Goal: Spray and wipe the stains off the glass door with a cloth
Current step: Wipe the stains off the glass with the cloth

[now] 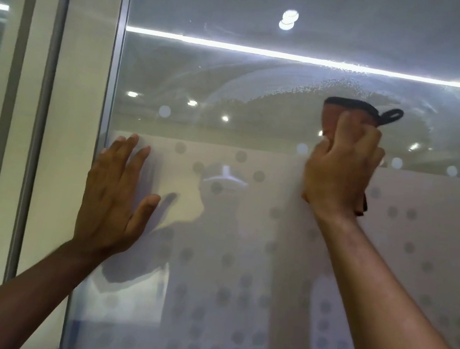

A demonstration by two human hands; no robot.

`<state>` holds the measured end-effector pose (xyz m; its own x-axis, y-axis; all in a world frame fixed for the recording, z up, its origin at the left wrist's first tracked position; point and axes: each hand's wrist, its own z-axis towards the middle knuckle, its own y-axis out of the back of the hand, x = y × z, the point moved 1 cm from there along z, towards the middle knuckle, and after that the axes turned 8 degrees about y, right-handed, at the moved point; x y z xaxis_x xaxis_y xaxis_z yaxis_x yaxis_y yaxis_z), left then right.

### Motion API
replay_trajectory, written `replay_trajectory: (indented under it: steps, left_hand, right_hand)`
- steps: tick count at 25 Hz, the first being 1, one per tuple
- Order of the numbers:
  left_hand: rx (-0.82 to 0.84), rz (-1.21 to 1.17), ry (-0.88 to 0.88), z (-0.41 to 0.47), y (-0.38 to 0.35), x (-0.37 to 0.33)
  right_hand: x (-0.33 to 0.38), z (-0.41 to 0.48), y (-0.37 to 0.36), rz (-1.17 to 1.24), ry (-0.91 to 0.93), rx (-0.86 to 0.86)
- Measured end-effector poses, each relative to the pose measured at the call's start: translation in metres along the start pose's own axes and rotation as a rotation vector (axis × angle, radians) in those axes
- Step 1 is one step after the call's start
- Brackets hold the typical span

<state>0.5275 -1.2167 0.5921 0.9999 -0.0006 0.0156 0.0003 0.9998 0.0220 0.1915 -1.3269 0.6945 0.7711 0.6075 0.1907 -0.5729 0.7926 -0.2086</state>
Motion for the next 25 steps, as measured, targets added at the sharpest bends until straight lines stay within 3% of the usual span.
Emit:
replay_trajectory:
  steps: [4, 12, 19, 25]
  left_hand:
    - [0.003, 0.004, -0.022, -0.002, 0.000, -0.001]
    - [-0.049, -0.322, 0.051, -0.001, 0.007, 0.001]
    - [-0.085, -0.340, 0.038, -0.003, 0.006, 0.003]
    - [-0.017, -0.122, -0.012, -0.004, 0.009, 0.002]
  right_hand:
    - [0.080, -0.013, -0.021, 0.033, 0.159, 0.068]
    - [0.221, -0.099, -0.045, 0.177, 0.600, 0.255]
    - [0.197, -0.106, -0.038, 0.051, 0.708, 0.305]
    - [0.113, -0.087, -0.013, -0.077, 0.530, 0.215]
